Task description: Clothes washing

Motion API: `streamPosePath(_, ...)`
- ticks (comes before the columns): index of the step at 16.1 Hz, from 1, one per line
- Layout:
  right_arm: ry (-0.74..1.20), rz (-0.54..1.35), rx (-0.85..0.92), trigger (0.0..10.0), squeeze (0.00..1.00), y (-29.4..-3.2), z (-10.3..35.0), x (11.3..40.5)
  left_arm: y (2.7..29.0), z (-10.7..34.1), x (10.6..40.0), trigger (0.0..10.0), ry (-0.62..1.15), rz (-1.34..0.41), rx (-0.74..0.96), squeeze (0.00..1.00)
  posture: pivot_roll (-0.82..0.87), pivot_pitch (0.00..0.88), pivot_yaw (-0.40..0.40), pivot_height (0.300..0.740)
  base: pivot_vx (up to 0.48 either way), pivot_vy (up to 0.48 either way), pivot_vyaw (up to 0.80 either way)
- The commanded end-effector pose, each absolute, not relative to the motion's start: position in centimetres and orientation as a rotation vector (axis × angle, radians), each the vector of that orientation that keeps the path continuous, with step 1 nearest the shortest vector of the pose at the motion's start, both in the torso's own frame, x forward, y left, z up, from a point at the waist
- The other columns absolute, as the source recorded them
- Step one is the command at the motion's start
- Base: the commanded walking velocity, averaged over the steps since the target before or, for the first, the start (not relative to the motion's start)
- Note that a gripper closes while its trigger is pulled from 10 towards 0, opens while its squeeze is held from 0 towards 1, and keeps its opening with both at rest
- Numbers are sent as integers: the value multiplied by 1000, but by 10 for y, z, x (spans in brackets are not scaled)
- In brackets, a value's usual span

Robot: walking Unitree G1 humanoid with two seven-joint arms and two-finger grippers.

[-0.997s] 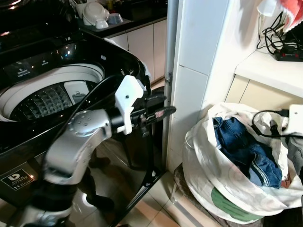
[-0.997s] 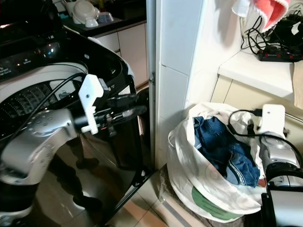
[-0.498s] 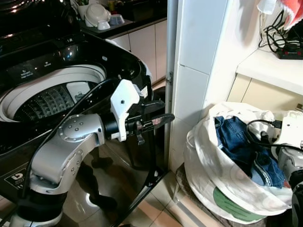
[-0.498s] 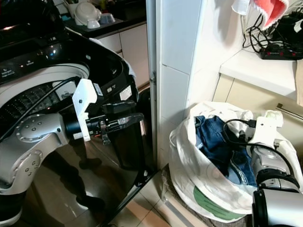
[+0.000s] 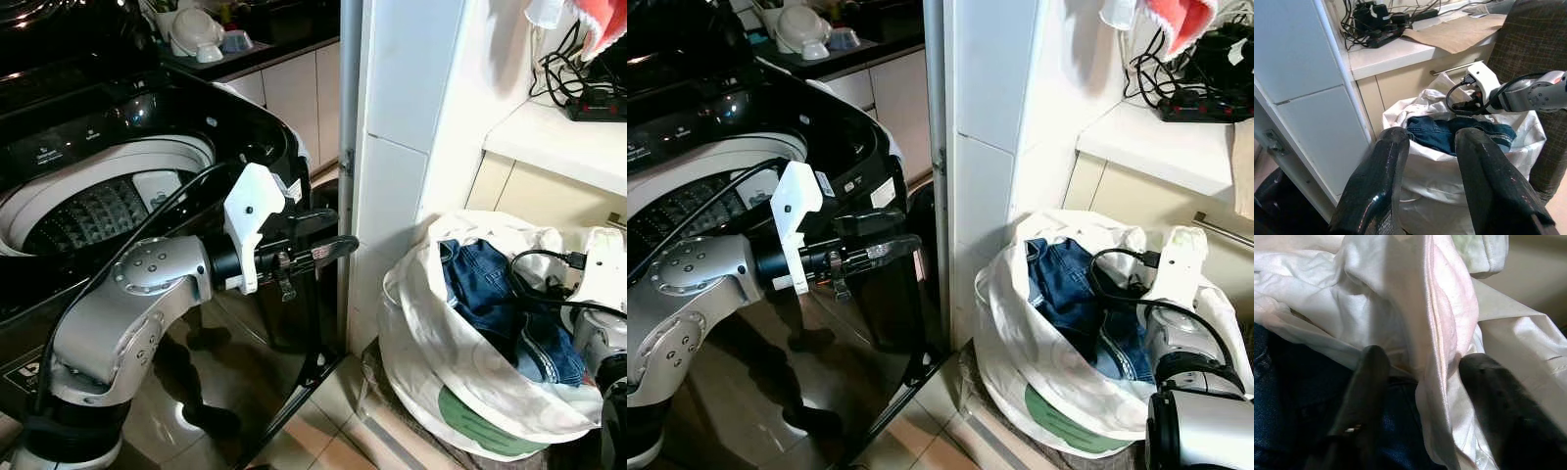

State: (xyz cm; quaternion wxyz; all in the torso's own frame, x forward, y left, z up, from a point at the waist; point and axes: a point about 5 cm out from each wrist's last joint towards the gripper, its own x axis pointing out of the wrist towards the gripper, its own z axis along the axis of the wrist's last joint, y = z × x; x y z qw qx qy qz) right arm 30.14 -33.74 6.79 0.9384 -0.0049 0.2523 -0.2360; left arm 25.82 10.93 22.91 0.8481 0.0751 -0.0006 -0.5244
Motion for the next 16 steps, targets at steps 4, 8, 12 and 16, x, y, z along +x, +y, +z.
streamPosePath(4, 519, -481, -1, 0, 0, -335, 67, 302, 110, 231, 253, 10000, 9, -1126, 155, 0, 170, 26, 89, 740, 0, 0, 0)
streamPosePath(8, 520, -483, -1, 0, 0, -335, 67, 302, 110, 229, 248, 10000, 43, -1170, 152, 0, 171, 27, 88, 740, 0, 0, 0)
streamPosePath(12, 518, -486, 8, 0, 0, -336, 68, 302, 109, 229, 249, 10000, 47, -1168, 155, 0, 171, 27, 88, 740, 0, 0, 0)
streamPosePath(16, 512, -487, 10, 0, 0, -337, 69, 303, 110, 229, 250, 10000, 47, -1163, 157, 0, 160, 16, 85, 740, 0, 0, 0)
